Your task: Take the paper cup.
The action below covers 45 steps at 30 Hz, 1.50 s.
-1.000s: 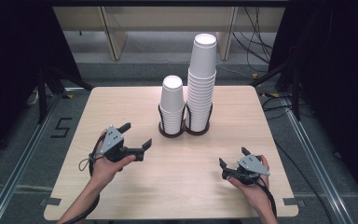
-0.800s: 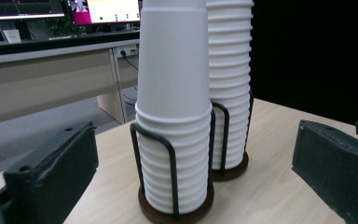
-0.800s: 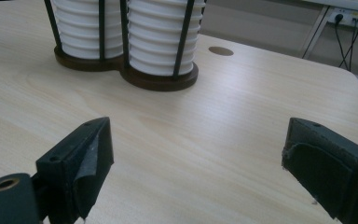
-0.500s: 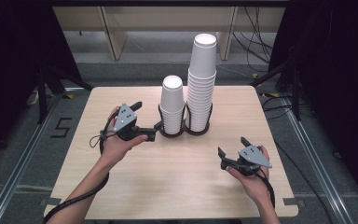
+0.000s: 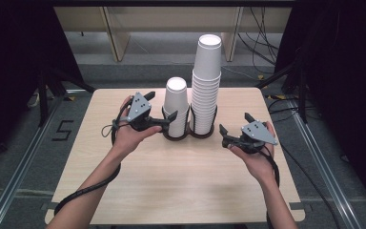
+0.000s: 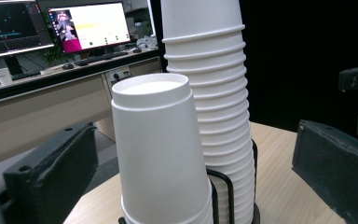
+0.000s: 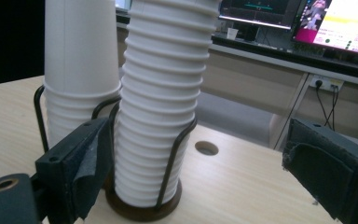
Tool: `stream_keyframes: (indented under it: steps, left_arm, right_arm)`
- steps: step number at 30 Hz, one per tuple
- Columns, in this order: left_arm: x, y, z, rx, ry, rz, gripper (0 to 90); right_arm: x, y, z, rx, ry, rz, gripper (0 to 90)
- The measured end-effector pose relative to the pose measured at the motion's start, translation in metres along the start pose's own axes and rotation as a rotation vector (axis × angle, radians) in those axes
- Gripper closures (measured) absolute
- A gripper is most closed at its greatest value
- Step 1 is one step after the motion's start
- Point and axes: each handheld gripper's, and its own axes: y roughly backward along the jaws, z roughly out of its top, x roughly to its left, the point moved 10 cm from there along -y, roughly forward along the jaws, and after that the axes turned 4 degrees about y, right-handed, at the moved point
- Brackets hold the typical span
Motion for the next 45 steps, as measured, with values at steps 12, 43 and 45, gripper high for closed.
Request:
stream_keyframes:
  steps: [12,43,45]
  left_arm:
    - [-0.002,-0.031,0.018,0.031,-0.063,-0.015,0.0]
    - [-0.009,-0.105,0.044,0.291,-0.031,-0.182,4.4]
    - [-0.009,-0.108,0.043,0.298,-0.025,-0.181,5.4]
  right_arm:
    - [-0.008,-0.020,0.040,-0.030,-0.018,0.025,9.0]
    - [-0.015,-0.087,0.160,0.012,-0.088,0.162,10.1]
    - [-0.015,-0.088,0.160,0.016,-0.081,0.162,10.1]
